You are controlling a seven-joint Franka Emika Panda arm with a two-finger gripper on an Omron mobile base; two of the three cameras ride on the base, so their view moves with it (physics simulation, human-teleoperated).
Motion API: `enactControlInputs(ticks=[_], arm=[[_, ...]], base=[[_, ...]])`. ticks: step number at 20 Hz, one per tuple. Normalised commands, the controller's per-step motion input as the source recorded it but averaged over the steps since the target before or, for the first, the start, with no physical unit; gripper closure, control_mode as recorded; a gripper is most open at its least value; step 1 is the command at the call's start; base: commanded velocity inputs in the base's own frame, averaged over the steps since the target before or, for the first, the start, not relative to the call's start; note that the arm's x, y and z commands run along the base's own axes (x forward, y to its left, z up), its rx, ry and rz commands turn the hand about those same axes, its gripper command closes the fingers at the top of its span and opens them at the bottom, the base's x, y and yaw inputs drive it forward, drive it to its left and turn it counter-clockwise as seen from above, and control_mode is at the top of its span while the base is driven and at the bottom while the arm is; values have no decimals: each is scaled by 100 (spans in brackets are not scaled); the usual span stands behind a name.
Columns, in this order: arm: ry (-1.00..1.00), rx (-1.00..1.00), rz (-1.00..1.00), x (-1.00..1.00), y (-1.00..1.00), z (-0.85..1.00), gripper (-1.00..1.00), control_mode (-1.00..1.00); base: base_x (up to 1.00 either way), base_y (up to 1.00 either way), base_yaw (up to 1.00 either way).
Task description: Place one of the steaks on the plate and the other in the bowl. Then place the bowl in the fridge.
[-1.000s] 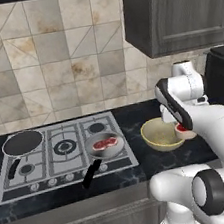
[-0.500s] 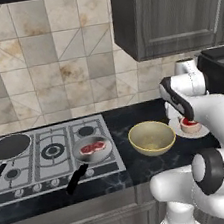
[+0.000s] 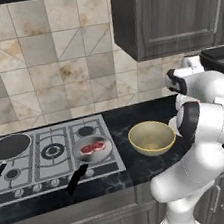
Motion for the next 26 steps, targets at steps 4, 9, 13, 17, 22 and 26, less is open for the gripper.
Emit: enactControlInputs(ticks=[4,9,13,17,22,26], arm=[[-8,19,25,54,-32,-40,100,-100],[-11,8,23,47,-9,-51,100,-100],[-1,0,14,24,-5,-75,100,-100],[3,0,5,32,1,-55,100,-100],[0,2,5,25,0,-20,100,-100],[0,5,2,20,3,-31,100,-100]], base=[[0,0,0],[0,0,0],[0,0,0],[0,0,0],[0,0,0],[0,0,0]])
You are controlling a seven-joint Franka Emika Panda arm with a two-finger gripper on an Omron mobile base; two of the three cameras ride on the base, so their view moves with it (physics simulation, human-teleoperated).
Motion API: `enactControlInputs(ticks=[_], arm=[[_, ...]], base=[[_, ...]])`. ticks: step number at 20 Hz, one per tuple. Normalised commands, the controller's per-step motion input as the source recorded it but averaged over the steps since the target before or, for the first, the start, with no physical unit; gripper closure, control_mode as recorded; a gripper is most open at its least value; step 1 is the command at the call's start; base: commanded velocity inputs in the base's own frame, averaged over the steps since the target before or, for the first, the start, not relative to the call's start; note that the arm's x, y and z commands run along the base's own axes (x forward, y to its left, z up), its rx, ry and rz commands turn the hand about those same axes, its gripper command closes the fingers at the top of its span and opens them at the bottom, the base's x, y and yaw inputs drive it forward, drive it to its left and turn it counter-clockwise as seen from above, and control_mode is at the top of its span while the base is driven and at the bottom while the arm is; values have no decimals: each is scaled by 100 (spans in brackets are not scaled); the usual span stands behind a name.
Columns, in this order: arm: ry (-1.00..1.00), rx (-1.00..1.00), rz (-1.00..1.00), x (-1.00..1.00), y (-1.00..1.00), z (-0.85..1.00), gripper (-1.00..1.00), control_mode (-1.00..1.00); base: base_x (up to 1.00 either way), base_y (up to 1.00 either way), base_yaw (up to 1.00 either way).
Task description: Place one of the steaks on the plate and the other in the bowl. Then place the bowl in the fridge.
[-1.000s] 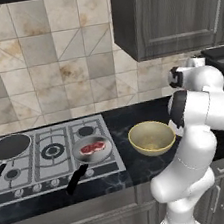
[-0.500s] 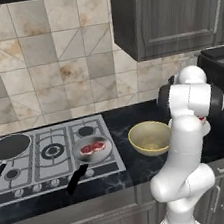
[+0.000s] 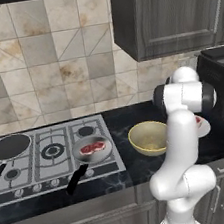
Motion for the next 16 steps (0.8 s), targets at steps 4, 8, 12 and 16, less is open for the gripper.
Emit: enactControlInputs(ticks=[4,8,12,16], arm=[[0,5,0,1,2,-35,100,-100],[0,2,0,0,0,-7,-100,-100],[0,-1,-2,-9,3,4,-100,-100],[0,-6,-9,-23,8,17,-100,-100]], base=[[0,0,0],[0,0,0],[0,0,0],[0,0,0]])
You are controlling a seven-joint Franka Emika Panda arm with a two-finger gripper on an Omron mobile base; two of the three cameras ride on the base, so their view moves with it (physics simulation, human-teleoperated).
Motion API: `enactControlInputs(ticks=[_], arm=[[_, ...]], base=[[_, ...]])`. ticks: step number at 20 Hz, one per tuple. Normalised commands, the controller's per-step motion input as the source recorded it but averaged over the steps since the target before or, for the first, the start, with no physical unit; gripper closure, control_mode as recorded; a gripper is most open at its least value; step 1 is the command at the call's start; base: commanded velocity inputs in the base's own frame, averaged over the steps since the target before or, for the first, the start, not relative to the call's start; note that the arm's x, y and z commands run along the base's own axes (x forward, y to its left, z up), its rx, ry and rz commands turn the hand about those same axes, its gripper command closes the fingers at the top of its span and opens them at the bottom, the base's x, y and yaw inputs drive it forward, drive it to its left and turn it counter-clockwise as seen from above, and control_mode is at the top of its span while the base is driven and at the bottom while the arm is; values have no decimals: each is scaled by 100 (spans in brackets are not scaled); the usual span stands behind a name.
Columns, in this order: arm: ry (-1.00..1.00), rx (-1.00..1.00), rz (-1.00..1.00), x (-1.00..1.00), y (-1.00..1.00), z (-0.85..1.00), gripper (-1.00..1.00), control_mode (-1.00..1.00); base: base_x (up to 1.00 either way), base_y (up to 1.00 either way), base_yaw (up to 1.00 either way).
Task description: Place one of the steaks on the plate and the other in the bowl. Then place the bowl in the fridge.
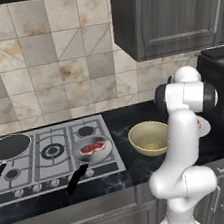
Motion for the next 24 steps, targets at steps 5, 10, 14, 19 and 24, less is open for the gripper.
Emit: enactControlInputs(ticks=[5,10,14,19,24], arm=[[0,-8,-7,-35,19,47,-100,-100],[7,0,-33,-50,43,46,-100,-100],[-8,-1,-19,7,38,33,-100,-100],[0,-15,-19,-44,59,30,-100,-100],[2,-26,-19,-69,83,15,-100,-100]], base=[[0,0,0],[0,0,0],[0,0,0],[0,0,0],[0,0,0]])
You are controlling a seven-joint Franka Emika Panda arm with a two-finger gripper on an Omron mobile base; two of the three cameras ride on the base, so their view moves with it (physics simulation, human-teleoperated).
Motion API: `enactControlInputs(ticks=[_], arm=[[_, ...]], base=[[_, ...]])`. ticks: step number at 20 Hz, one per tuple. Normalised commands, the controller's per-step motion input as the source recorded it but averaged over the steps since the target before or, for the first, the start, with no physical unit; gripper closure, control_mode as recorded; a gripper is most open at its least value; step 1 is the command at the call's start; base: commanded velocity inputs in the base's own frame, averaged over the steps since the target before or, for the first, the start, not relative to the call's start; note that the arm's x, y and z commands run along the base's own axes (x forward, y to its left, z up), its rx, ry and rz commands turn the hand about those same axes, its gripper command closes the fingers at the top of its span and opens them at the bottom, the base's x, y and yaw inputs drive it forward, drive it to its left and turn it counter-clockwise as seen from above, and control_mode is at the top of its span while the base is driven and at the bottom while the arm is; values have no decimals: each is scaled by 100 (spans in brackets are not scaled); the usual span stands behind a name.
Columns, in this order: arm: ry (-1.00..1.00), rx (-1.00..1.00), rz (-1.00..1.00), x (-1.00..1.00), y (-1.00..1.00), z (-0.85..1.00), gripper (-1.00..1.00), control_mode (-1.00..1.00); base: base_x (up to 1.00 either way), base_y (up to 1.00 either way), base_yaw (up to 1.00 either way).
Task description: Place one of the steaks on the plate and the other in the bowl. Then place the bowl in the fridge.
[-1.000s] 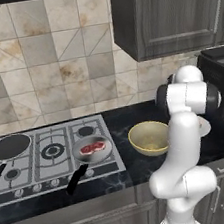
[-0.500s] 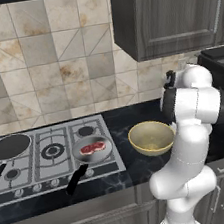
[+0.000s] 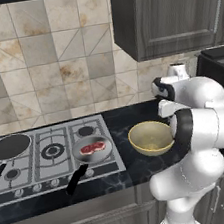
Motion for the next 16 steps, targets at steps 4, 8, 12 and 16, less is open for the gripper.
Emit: enactControlInputs(ticks=[4,8,12,16], arm=[[6,-11,-19,-40,84,88,-100,-100],[3,17,-9,-24,70,24,-100,-100],[6,3,22,0,100,6,-100,-100],[0,-15,34,0,100,5,-100,-100]], base=[[0,0,0],[0,0,0],[0,0,0],[0,0,0]])
